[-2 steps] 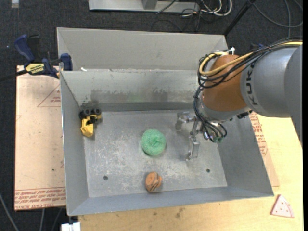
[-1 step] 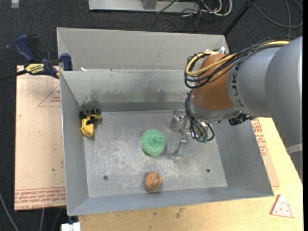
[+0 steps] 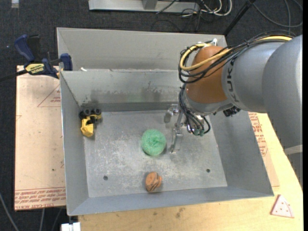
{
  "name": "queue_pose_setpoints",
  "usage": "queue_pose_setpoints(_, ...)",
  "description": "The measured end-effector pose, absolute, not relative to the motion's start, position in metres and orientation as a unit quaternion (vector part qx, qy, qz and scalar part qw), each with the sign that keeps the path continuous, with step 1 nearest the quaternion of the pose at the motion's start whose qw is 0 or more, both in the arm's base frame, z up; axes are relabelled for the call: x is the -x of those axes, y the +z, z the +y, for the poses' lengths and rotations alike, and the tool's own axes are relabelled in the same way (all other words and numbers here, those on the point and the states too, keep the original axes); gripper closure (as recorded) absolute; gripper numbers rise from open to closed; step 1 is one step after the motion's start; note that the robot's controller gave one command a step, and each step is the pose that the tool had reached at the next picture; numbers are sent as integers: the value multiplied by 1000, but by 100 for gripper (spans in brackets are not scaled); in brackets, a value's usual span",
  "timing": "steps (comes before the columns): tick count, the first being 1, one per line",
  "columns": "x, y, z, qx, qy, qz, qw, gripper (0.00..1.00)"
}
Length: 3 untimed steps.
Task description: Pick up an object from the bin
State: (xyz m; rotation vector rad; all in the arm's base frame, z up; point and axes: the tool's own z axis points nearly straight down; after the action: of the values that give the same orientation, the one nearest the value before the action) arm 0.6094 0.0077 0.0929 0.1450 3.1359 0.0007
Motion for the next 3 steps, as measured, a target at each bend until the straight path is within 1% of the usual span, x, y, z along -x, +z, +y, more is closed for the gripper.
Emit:
queue_pose_setpoints(1,-627,89,56,62,0,998,3,0)
queue_pose_setpoints(2,-616,73,62,71,1,997,1,100)
queue_pose_setpoints(3,-613,71,51,72,1,997,2,100)
